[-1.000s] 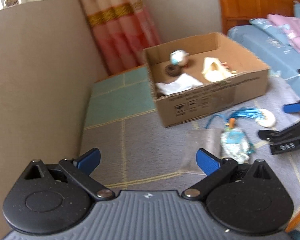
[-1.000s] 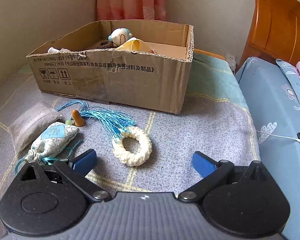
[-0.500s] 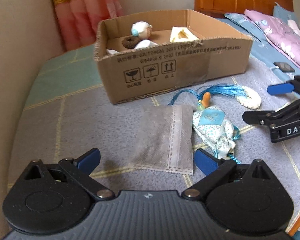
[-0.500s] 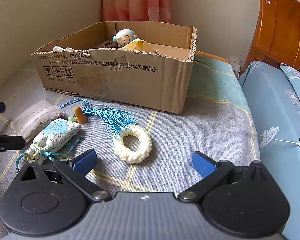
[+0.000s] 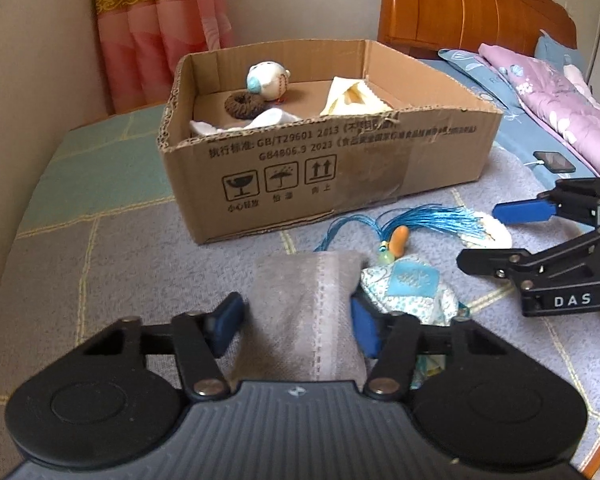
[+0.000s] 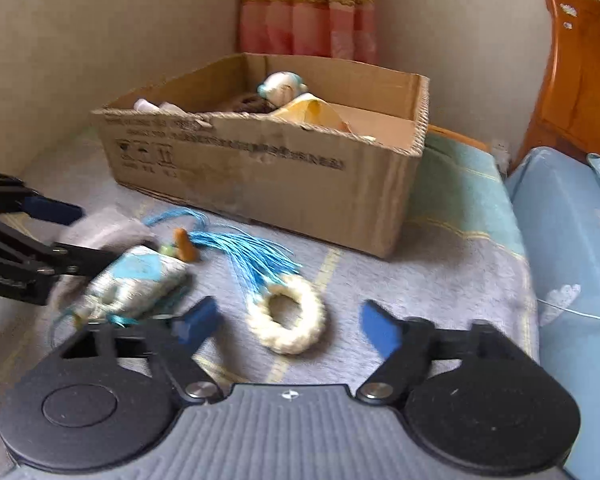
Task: Organize soft objects
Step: 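Grasp the white crocheted ring with the right gripper while the left grasps the grey pouch, then carry the ring and pouch into the box and open both grippers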
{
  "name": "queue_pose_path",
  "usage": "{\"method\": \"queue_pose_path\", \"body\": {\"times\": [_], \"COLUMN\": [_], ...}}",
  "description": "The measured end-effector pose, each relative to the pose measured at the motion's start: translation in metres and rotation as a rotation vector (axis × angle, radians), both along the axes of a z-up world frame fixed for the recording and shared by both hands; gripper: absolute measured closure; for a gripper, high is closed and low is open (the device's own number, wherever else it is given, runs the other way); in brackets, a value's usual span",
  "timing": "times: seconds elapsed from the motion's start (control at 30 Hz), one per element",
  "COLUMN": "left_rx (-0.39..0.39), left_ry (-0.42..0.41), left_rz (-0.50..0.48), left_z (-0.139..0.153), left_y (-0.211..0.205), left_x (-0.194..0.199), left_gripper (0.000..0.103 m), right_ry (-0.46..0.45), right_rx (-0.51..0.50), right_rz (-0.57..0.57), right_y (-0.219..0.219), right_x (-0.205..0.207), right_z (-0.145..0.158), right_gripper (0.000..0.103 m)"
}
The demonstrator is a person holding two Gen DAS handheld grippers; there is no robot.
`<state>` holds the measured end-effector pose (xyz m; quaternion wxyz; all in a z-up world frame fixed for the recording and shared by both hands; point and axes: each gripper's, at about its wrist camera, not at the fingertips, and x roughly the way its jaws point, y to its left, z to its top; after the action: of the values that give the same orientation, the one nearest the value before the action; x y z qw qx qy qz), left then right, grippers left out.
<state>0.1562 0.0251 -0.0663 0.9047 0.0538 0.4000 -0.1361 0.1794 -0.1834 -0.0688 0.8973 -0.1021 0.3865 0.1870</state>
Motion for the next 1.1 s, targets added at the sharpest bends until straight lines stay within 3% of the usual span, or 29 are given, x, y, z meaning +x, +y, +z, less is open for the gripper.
{"method": "queue_pose_path", "body": {"times": [0.03,0.1,0.3,0.7,0.93,1.1], "left_rx": [-0.004,-0.005,-0.004,0.002,-0.013,-0.018], "left_ry": [0.001,0.000,-0.007,-0.056,-0.099,-0.128], "left_rz": [0.000,0.001,0.003,0.008,-0.013,-0.027], "left_z": [0.001,0.002,0.007,0.036,0.060,0.075], "left_y": [0.000,0.000,0.003,0.012,0.011,0.007], "left_x": [0.000,-0.001,-0.004,-0.018,-0.020,-0.015], "left_gripper": [0.056,0.059,0.068,0.070,0.070,0.070], "right_ry": [-0.005,-0.008,-0.003,-0.026,-0.141,-0.217], "right_rx": [-0.007,0.001,-0.013,-0.028,-0.028,-0.022], "right_rz": [0.004,-0.001,-0.013,-0.011,0.020,0.043], "right_y": [0.002,0.003,0.001,-0.010,-0.014,-0.006], "right_x": [-0.001,-0.001,-0.007,-0.026,-0.026,-0.003], "right_z": [0.000,0.001,0.006,0.032,0.078,0.102], "right_gripper": [0.032,0.051,0.065,0.066,0.066,0.066]}}
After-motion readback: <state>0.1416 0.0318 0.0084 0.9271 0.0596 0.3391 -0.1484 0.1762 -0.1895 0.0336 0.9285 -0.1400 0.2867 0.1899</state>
